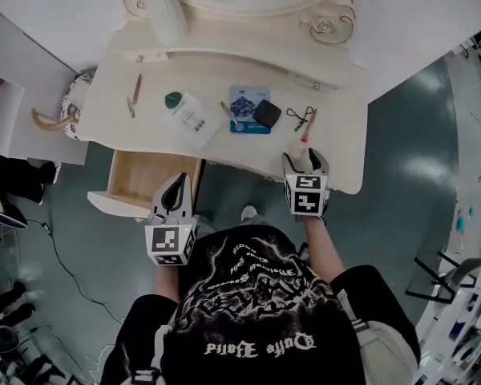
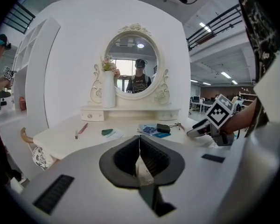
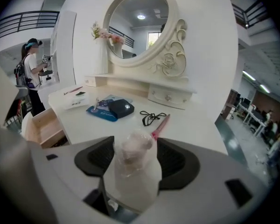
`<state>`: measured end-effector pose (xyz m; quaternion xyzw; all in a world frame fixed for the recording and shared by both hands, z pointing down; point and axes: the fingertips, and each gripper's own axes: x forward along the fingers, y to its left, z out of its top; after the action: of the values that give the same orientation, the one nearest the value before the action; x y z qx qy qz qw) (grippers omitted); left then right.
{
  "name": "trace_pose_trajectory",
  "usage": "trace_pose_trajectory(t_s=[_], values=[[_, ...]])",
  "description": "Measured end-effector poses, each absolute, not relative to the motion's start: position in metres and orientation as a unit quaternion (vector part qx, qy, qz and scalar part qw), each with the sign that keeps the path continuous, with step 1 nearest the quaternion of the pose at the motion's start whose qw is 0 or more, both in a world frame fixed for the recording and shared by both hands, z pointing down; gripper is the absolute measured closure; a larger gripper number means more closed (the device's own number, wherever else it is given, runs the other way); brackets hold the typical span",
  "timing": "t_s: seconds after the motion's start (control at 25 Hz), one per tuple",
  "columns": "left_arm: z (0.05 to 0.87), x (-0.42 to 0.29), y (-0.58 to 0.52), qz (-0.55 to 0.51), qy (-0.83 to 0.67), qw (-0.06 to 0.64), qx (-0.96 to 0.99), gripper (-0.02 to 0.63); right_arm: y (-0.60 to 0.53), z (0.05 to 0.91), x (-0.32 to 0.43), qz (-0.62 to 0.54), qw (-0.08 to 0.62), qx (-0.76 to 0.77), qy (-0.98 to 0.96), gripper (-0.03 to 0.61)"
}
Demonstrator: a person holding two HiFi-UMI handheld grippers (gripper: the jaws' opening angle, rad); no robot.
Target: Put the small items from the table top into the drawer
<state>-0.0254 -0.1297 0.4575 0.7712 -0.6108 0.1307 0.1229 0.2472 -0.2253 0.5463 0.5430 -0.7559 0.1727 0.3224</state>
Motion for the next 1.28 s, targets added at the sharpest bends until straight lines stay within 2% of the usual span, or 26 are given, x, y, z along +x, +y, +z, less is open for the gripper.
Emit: trace_pose_trajectory(t_s=[0.12, 0.24, 0.48, 0.96, 1.28], values=[[0.457, -0.037, -0.135, 0.131, -0.608, 0.123, 0.773, 0.598, -0.227, 0.552, 0.253, 0.203, 0.316, 0.558, -0.741, 0.296], [0.456, -0.048, -0.138, 0.13, -0.607, 0.123, 0.774, 0.598, -0.229, 0.554, 0.258, 0.212, 0.313, 0.572, -0.728, 0.347], [0.46, -0.064, -0.136, 0.132, -0.608, 0.129, 0.772, 0.598, -0.231, 0.556, 0.261, 0.219, 0.312, 0.586, -0.715, 0.391], [0.461, -0.077, -0.129, 0.114, -0.617, 0.144, 0.766, 0.598, -0.231, 0.548, 0.261, 0.211, 0.302, 0.608, -0.704, 0.407], [0.466, -0.1, -0.115, 0.109, -0.627, 0.149, 0.757, 0.598, -0.222, 0.519, 0.23, 0.17, 0.288, 0.598, -0.728, 0.411]])
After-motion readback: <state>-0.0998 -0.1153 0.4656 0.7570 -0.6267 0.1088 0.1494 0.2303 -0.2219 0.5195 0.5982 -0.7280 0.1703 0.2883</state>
